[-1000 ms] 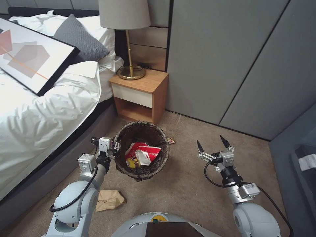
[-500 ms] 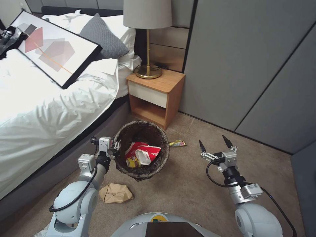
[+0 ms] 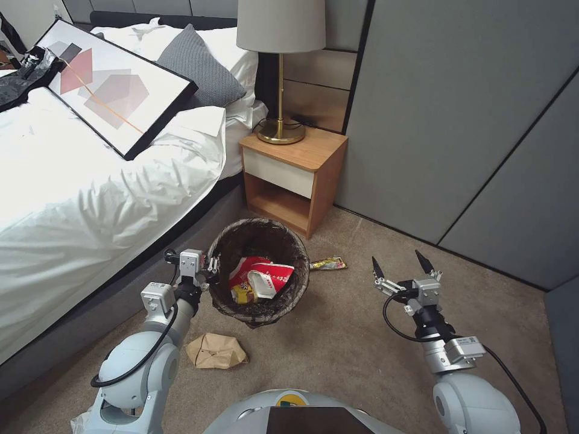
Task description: Pick up the trash bin, then pick up the garbage from the floor and place it into the trash bin.
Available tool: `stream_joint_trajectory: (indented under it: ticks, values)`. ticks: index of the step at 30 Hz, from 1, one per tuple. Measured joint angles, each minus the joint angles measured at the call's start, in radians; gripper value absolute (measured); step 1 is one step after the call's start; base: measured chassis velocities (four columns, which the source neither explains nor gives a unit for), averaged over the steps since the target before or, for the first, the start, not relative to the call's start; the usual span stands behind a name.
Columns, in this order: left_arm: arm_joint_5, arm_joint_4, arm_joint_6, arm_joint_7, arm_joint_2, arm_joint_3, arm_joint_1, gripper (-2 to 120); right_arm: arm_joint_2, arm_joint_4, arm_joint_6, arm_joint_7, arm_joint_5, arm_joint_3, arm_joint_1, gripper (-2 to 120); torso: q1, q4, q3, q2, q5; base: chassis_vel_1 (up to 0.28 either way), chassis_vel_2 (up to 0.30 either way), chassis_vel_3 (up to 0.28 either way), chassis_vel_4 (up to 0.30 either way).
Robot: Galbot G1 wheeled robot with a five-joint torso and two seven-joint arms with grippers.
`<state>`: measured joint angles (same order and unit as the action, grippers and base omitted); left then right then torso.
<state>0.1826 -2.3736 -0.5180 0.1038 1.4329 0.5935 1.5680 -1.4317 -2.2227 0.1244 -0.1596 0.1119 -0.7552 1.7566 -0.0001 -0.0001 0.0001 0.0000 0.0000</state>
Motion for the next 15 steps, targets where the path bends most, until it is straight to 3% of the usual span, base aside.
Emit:
stream_joint_trajectory:
  ticks: [15]
  values:
    - [0.007,0.004,-0.019,0.003,-0.004,0.006,0.001,7,-0.004,0.009,-0.001,0.003,0.000,-0.006,-0.001,100,0.000,0.0001,0.000,0.000,0.0000,0.000,0.000,0.000,0.000]
